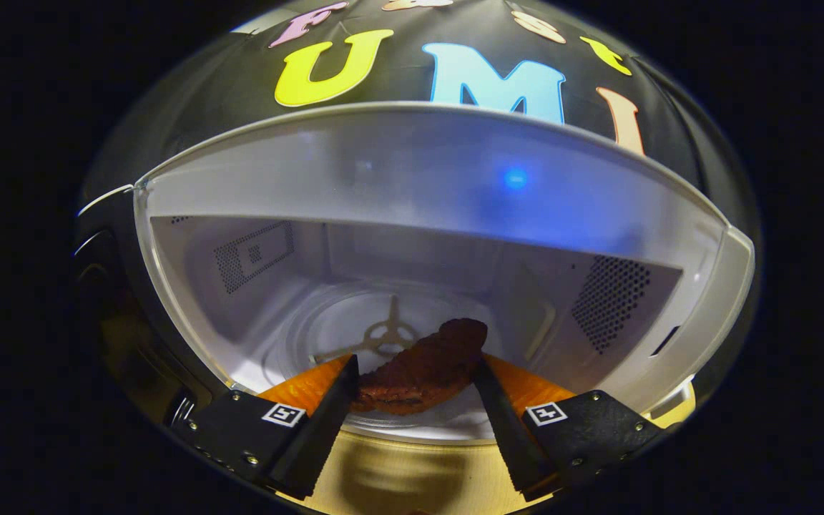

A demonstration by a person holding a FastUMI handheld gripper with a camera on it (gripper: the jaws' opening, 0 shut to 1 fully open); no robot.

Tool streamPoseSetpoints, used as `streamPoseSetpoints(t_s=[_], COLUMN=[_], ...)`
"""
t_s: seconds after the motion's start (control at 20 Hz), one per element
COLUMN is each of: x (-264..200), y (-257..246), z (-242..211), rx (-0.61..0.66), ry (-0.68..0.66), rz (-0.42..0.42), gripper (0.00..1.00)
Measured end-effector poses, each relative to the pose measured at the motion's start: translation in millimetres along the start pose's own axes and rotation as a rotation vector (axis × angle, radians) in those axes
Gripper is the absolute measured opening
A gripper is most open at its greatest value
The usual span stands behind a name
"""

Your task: Open the microwave, put the food inside, and close the microwave door.

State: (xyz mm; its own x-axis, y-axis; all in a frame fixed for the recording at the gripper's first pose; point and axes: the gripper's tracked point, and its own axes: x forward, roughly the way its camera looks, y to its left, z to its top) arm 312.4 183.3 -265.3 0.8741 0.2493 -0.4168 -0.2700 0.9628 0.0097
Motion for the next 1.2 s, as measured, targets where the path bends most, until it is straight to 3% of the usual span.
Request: streamPoseSetpoints(t_s=[0.1,0.2,0.55,0.95,1.2], x=[4.7,4.1,-35.3,-167.0,-257.7], y=[13.7,31.5,34.6,41.8,73.0], z=[4.5,-27.6,3.7,60.0,77.9], rx=[-0.017,-0.097,-0.06,0.006,0.064], ry=[-0.025,0.103,-0.015,-0.173,-0.242], rz=[0.056,0.116,0.128,0.144,0.209], gripper=[0.96,0.98,0.97,0.97,0.96])
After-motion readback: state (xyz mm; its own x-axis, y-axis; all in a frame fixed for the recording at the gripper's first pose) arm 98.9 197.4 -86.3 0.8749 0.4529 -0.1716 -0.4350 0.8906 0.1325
